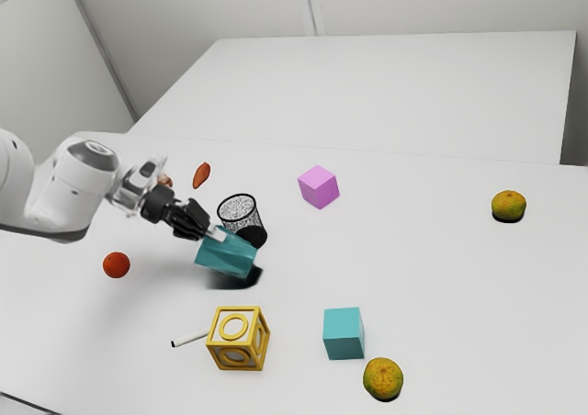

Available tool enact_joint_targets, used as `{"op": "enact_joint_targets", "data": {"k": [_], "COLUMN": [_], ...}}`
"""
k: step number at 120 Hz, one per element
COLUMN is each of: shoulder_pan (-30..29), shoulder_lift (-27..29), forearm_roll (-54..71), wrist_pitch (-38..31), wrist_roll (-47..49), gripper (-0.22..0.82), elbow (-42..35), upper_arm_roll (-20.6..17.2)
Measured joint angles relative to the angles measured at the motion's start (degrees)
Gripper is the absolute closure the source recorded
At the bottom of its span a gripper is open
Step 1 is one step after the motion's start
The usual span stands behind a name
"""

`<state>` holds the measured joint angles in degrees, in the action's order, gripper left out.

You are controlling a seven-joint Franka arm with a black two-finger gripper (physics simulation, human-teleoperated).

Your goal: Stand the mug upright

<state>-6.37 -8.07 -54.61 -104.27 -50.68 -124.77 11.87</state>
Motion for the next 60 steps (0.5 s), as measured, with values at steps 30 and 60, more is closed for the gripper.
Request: {"op": "enact_joint_targets", "data": {"k": [30, 60], "shoulder_pan": [0.2, -2.3], "shoulder_lift": [8.1, 10.2], "forearm_roll": [4.2, 26.1], "wrist_pitch": [0.6, 0.3], "wrist_roll": [0.8, 7.9], "gripper": [0.78, 0.79], "elbow": [-1.4, 6.4], "upper_arm_roll": [0.1, -4.2]}}
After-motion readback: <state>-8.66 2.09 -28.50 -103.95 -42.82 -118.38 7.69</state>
